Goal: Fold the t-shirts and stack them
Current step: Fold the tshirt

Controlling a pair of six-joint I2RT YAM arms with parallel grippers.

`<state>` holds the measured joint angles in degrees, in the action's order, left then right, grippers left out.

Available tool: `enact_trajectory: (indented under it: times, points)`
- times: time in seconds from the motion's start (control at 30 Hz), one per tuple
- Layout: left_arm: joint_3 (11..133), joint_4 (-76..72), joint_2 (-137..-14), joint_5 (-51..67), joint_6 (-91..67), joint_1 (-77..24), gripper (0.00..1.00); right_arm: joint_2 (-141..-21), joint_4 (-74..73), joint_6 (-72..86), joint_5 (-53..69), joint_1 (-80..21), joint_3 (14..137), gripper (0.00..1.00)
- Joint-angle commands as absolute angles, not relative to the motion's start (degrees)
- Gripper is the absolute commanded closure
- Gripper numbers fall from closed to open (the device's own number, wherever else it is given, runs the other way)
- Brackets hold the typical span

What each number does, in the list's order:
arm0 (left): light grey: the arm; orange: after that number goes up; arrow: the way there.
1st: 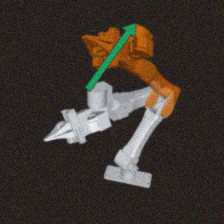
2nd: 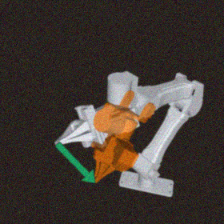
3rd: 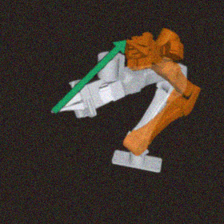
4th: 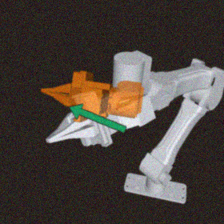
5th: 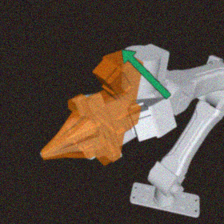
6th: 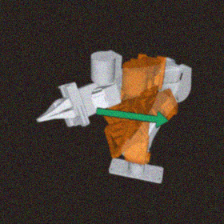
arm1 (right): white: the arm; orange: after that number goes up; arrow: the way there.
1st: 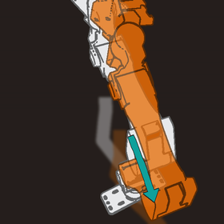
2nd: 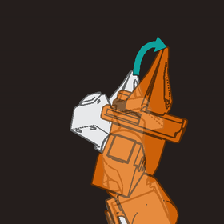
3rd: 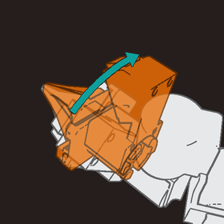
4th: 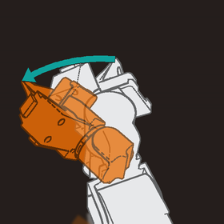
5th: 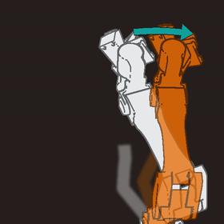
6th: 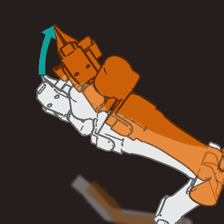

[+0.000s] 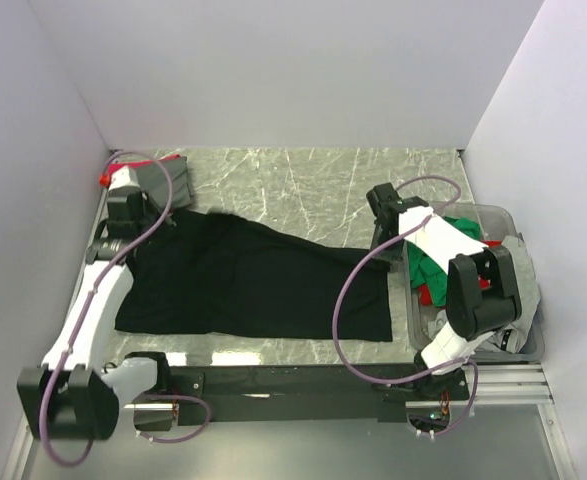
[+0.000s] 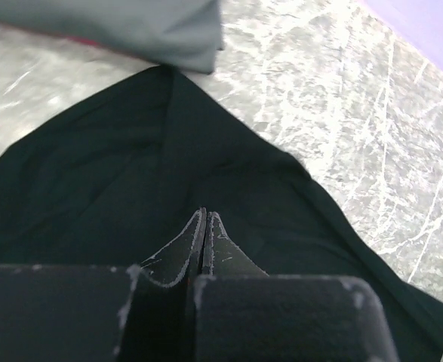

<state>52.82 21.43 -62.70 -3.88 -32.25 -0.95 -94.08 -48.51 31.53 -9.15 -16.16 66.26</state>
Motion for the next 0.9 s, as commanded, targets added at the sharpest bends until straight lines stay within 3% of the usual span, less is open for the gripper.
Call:
enact_trajectory:
  times: [0.0, 0.17, 0.33, 0.6, 0.87]
  points:
    - [50.5, 24.6, -57.7, -9.0, -35.2, -0.9, 1.00, -89.6, -47.3, 31.6, -10.4, -16.2, 63.6, 1.00]
    - [47.7, 28.9, -52.0, -12.7, -36.8, -0.9, 1.00, -88.0, -46.2, 32.0, -10.1, -16.3, 60.3, 1.00]
    - [43.6, 25.3, -53.8, -6.2, -39.3, -0.9, 0.99, -88.3, -45.3, 32.2, -9.9, -16.2, 59.2, 1.00]
    - [43.2, 15.3, -69.3, 4.1, -40.8, 1.5, 0.74, -87.7, -44.3, 33.0, -9.2, -16.4, 58.5, 1.00]
    - [45.9, 10.1, -83.3, 10.5, -44.4, 5.6, 0.72, -87.5, -44.4, 33.9, -9.2, -16.4, 58.3, 1.00]
